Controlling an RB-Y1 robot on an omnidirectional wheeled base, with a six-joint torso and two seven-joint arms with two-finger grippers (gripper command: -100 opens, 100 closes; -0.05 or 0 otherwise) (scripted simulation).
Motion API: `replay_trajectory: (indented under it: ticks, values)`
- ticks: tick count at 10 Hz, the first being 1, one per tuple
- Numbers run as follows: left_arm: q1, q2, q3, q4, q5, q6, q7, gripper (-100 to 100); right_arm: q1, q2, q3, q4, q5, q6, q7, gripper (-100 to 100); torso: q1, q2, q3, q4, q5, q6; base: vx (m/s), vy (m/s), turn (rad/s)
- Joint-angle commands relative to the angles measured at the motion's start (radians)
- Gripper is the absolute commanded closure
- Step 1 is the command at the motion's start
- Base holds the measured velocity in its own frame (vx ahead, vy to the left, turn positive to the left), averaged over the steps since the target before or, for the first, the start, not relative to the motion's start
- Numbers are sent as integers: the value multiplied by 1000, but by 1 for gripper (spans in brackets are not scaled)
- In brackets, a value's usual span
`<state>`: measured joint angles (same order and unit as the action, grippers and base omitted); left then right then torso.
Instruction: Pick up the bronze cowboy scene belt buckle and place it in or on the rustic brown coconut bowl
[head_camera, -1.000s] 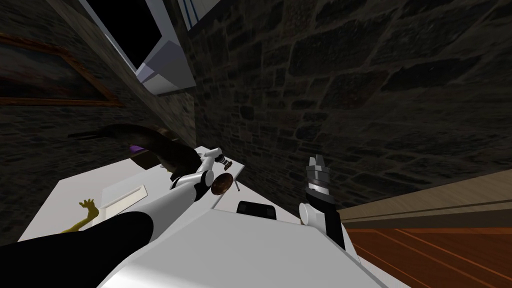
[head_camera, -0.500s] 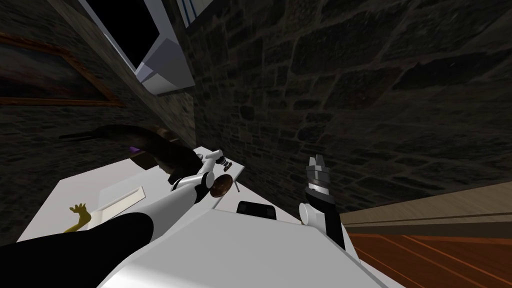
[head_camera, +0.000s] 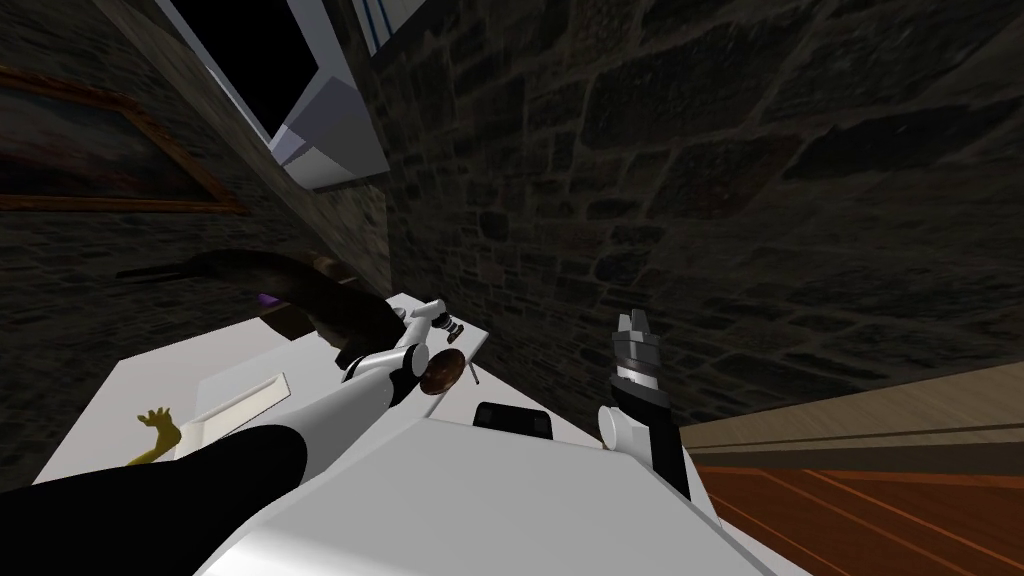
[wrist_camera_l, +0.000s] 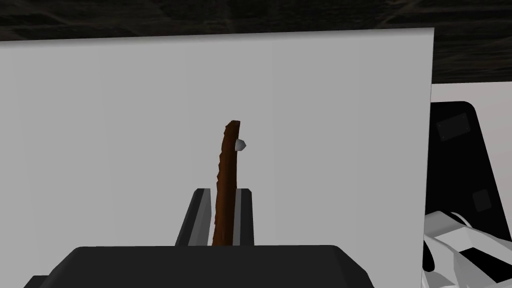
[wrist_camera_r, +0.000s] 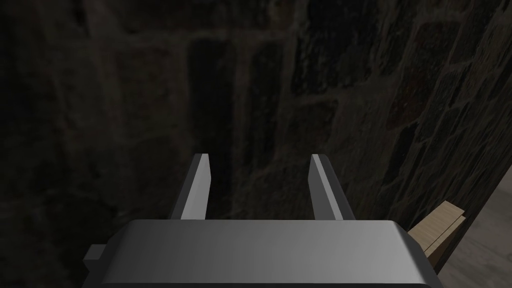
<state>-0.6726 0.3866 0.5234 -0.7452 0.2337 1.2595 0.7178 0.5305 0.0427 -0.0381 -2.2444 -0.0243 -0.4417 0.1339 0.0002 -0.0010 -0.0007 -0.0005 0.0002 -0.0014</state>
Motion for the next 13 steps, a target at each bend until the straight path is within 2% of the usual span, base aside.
replay_trajectory:
  ticks: [1, 2, 3, 4, 5, 9, 13]
  values:
    - [-15, 16, 4, -10, -1, 29, 5, 100, 0, 0, 0, 0, 0, 0, 0, 0, 0, 0, 0, 0, 0, 0, -44, -2, -20]
    - [-20, 20, 4, -15, -2, 42, 8, 100, 0, 0, 0, 0, 0, 0, 0, 0, 0, 2, 1, 1, -1, 0, -63, -1, -17]
    - [-23, 15, 2, -2, -4, 25, 9, 100, 0, 0, 0, 0, 0, 0, 0, 0, 0, 4, 2, 1, 0, 0, -26, -1, -2]
    - [-23, 15, 2, -3, -4, 28, 10, 0, 0, 0, 0, 0, 0, 0, 0, 0, 0, 3, 2, 1, 0, 0, 0, 0, 0]
    - [-32, 30, 6, -35, -8, 32, 24, 100, 0, 0, 0, 0, 0, 0, 0, 0, 0, 1, 1, 0, 0, 0, -103, -19, -147]
    - [-47, 52, 13, -90, -14, 40, 48, 100, -1, 0, 0, 0, 0, 0, 0, 0, -4, 16, 10, 4, -2, -1, -198, -48, -113]
    - [-66, 64, 22, -145, -15, 59, 70, 100, 0, 0, 0, 0, 0, 0, 0, 0, -5, 14, 9, 4, -2, -1, -169, -31, -88]
